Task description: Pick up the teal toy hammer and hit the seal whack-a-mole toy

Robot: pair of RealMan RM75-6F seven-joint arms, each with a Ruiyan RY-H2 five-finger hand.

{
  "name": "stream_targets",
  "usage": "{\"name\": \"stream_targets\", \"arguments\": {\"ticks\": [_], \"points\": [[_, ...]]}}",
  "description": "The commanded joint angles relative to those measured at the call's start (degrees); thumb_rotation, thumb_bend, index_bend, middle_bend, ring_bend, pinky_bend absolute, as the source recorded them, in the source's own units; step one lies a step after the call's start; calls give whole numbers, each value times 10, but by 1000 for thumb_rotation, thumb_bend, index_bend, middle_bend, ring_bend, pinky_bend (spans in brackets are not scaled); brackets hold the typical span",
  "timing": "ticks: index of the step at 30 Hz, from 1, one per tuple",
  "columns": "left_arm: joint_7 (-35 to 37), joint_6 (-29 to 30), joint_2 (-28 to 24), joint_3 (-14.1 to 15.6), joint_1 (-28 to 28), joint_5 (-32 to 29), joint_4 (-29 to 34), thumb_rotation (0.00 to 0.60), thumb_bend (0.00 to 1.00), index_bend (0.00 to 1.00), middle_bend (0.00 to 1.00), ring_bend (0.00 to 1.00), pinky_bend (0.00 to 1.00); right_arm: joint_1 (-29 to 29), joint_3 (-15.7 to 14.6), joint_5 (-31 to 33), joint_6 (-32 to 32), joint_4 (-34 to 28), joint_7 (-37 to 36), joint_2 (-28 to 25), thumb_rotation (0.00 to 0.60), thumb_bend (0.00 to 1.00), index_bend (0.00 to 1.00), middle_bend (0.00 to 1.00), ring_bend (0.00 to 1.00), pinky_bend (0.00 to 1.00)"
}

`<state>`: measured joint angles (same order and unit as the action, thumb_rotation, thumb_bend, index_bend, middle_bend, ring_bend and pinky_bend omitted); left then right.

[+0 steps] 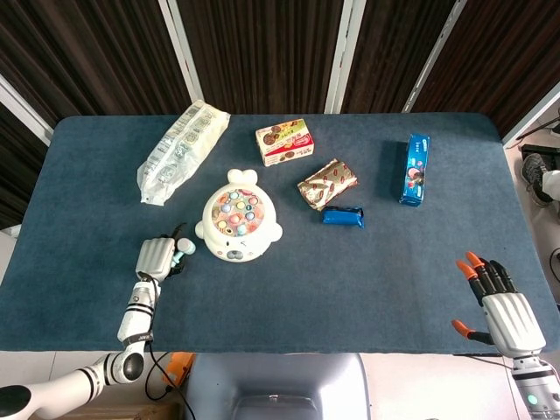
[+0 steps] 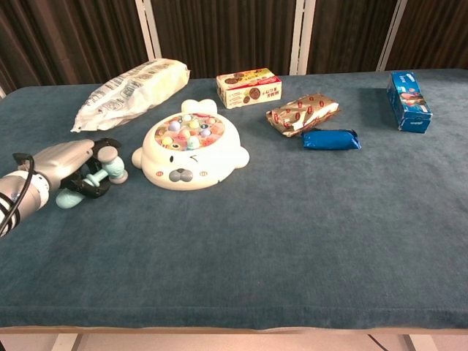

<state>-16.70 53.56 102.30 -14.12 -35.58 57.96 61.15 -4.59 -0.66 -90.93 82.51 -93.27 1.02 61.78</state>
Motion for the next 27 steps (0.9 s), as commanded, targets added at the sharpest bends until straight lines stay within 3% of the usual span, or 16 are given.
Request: {"name": "stream_targets", "arguments": {"ticks": [1, 17, 27], "points": [[19, -15, -12, -2, 1, -2, 11, 600, 414, 76, 185, 175, 403, 0, 0, 0, 1, 0, 0, 0, 600, 313, 0, 0, 0, 0], [61, -22, -26, 14, 0, 26, 21, 599, 376, 13, 101, 65, 292, 2, 0, -1, 4, 0, -2, -2, 600, 313, 0, 0, 0, 0], [93, -10, -31, 15, 4, 46, 24, 546, 364, 5, 66, 19, 262, 2, -1, -3, 3, 0, -2, -2, 600, 313, 0, 0, 0, 0]]}}
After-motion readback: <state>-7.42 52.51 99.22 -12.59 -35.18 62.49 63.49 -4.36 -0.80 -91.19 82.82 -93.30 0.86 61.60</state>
